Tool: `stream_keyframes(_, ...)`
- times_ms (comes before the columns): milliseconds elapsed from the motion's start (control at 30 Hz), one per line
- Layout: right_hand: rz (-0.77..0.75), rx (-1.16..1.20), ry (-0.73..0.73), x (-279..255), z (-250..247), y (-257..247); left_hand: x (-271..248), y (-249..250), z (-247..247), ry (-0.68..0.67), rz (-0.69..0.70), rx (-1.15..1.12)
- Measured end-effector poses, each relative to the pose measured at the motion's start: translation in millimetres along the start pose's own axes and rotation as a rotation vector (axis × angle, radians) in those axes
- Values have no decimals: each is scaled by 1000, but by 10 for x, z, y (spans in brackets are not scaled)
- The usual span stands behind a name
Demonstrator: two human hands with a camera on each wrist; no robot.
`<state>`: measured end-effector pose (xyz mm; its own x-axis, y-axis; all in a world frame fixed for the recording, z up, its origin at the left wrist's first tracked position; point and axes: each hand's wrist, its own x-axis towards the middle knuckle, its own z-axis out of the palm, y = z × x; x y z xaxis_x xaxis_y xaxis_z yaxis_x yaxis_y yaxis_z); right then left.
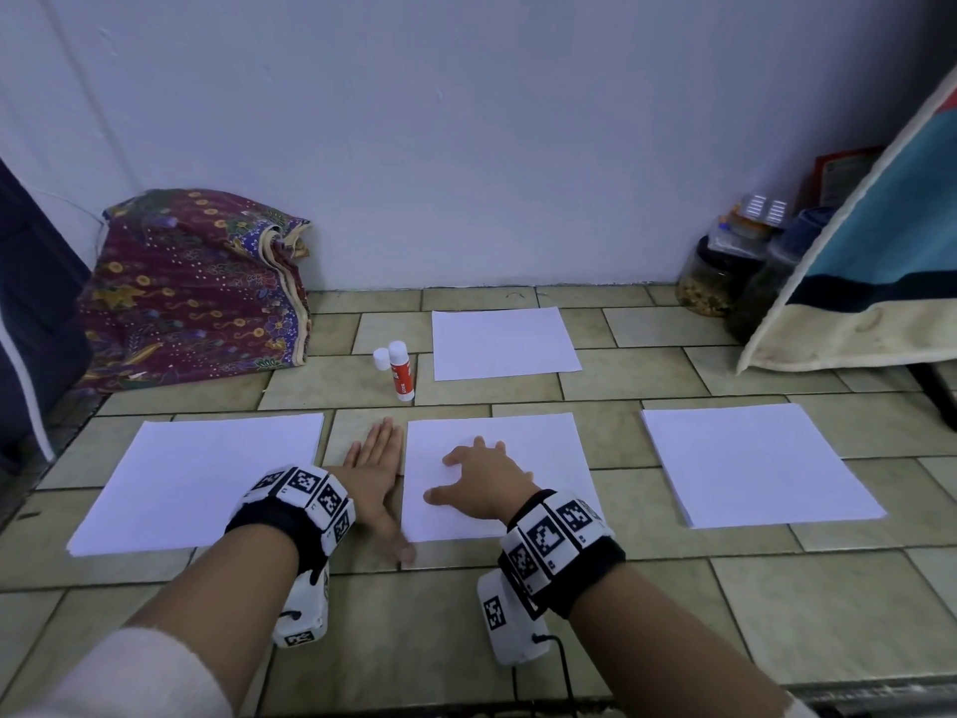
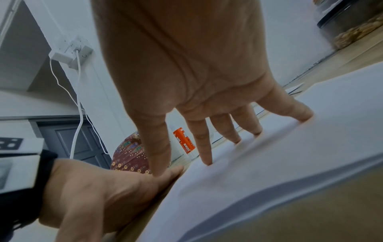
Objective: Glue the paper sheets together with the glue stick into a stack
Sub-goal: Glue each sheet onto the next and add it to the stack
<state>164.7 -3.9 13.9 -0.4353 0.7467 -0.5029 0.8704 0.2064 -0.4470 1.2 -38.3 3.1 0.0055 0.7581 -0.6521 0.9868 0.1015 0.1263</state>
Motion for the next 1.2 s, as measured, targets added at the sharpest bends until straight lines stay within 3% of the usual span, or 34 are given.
stream_keyframes(200,9,-40,14,41,43,3,61,85,-22,50,-74,-280)
stream_keyframes(367,3,-78,27,52,70,9,149,36,38,87,-64,-286)
stream_keyframes(767,20,-219,68,39,66,-74,209,35,144,157,-51,-148)
stream_keyframes(1000,48,-304,65,36,66,-146,116,62,139,106,-12,37)
stream_keyframes(1200,56,-462,61,14,61,-265,133,128,91,157,-83,269)
